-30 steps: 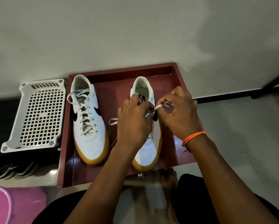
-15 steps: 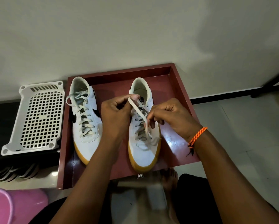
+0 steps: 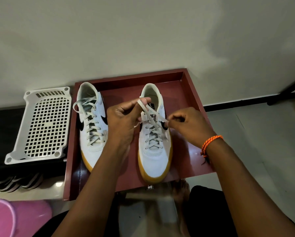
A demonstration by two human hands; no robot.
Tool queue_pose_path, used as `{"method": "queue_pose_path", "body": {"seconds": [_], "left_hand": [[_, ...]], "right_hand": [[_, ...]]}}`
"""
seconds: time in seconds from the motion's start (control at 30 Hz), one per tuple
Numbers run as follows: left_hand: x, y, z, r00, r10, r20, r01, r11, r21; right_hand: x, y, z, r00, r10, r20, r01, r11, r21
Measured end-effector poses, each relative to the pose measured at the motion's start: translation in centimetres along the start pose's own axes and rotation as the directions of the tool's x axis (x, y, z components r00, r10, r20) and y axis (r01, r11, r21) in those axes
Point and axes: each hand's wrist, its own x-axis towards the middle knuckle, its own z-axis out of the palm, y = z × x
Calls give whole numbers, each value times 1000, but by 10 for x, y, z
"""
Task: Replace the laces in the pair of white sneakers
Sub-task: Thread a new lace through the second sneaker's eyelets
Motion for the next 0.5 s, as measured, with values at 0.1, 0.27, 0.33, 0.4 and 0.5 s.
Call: {"method": "queue_pose_path", "body": {"seconds": [0.1,0.27,0.33,0.4,0.5], "left_hand": [[1,-1,-4,1000,-20,2,20,999,-28],[0,-2,-1,999,-11,33,12,1000,-19],[1,-4,-1,999,-14,53,16,999,-29],[1,-5,-1,999,-18,44,19,999,-27],[1,-6,-3,1000,-17,17,17,999,-33]], "right_hand": [[-1,3,-2,993,24,-116,-36,995,-98],[-3,-27,18,982,-146,-120,161,979,128],[-3,-28,24,978,-193,-76,202,972,123],[-1,-20,23,984,-171,-50,175,980,93],[2,-2,9,997,-55,-53,53,997,-56]]}}
